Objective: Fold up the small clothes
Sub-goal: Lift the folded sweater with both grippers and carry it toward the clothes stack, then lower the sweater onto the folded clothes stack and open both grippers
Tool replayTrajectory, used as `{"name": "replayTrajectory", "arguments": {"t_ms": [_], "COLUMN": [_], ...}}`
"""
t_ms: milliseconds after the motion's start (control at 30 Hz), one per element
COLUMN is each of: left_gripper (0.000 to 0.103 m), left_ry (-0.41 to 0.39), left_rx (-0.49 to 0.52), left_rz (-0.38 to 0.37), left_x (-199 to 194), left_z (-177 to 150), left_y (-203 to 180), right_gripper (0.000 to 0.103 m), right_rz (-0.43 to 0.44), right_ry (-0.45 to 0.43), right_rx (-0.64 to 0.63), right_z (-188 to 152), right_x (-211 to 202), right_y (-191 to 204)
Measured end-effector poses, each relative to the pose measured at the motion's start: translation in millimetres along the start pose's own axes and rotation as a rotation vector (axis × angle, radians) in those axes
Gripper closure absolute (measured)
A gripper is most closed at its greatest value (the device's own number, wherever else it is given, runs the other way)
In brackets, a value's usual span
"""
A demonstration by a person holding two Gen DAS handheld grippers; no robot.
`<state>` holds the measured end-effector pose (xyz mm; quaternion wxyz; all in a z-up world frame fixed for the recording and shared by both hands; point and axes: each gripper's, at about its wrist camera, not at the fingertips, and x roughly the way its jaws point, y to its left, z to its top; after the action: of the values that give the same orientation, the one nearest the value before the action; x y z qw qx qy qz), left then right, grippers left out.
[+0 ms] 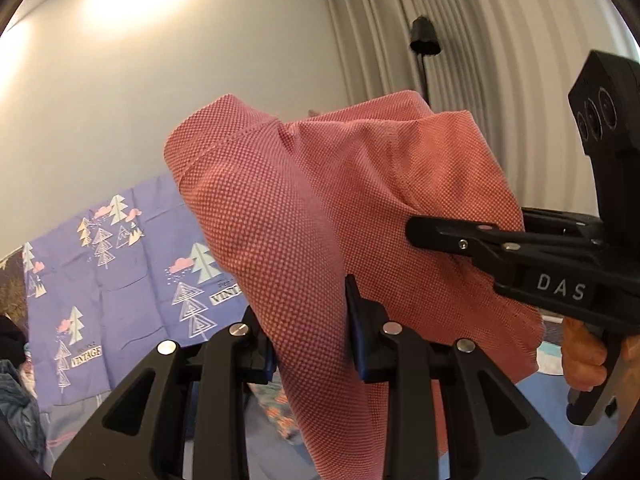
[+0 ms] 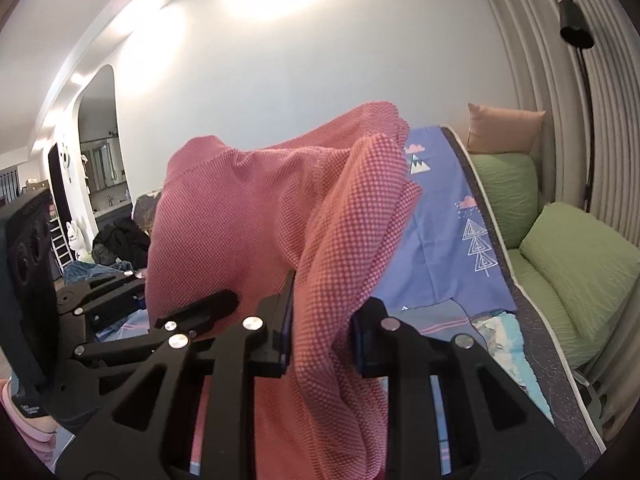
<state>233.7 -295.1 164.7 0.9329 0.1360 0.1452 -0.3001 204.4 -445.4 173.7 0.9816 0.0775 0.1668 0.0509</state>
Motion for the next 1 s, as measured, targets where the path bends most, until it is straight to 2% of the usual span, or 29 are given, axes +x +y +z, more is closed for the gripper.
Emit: {"name": "replayTrajectory", "arguments": {"t_ms": [267, 300, 333, 367, 400, 433, 467, 500, 567, 667, 767, 833, 967, 1000], "left_gripper": [0.074, 0.072, 0.071, 0.057, 0.042, 0.037, 0.037, 0.037, 0.037, 0.037, 0.036, 0.032, 0.028, 0.023], "left_ry": [0.09, 0.105, 0.139, 0.172, 0.233, 0.284, 0.346, 0.397, 0.435, 0.387, 0.338, 0.294, 0.251, 0.243], "left_rx": [-0.034, -0.046, -0.055, -0.054, -0.039, -0.02, 0.006, 0.024, 0.018, -0.023, -0.073, -0.105, -0.121, -0.135], "left_rz": [0.065, 0.076, 0.093, 0.102, 0.142, 0.202, 0.271, 0.299, 0.279, 0.25, 0.225, 0.184, 0.152, 0.138], "left_x": [90.6, 105.5, 127.4, 142.9, 165.9, 184.0, 203.4, 216.3, 221.4, 201.5, 174.2, 146.9, 92.8, 79.8], "left_z": [-13.6, -19.1, -28.6, -34.5, -48.8, -63.0, -83.5, -102.4, -132.1, -152.6, -163.0, -165.5, -166.1, -166.0], "left_y": [35.6, 40.4, 46.2, 49.4, 52.9, 54.7, 57.4, 59.7, 62.3, 61.2, 55.6, 49.0, 21.4, 17.2], "right_gripper": [0.079, 0.072, 0.055, 0.043, 0.035, 0.036, 0.037, 0.037, 0.039, 0.039, 0.039, 0.039, 0.037, 0.036], "right_rz": [0.007, 0.01, -0.004, -0.04, -0.118, -0.203, -0.268, -0.286, -0.259, -0.279, -0.297, -0.288, -0.309, -0.311], "right_ry": [0.097, 0.119, 0.152, 0.185, 0.233, 0.269, 0.293, 0.304, 0.317, 0.302, 0.286, 0.266, 0.239, 0.222], "right_rx": [0.058, 0.076, 0.091, 0.094, 0.096, 0.096, 0.101, 0.123, 0.151, 0.073, 0.019, 0.002, -0.048, -0.056], "right_z": [-3.9, -7.8, -13.7, -19.0, -27.8, -38.6, -53.1, -69.9, -96.6, -126.8, -142.2, -149.9, -159.9, -162.6], "right_x": [105.0, 124.3, 145.7, 162.6, 183.4, 198.6, 209.8, 213.8, 210.0, 185.0, 155.9, 120.0, 58.8, 42.0], "right_y": [-23.2, -28.3, -33.8, -39.7, -48.3, -55.7, -64.3, -72.2, -79.6, -70.5, -57.2, -40.8, -11.5, -4.7]}}
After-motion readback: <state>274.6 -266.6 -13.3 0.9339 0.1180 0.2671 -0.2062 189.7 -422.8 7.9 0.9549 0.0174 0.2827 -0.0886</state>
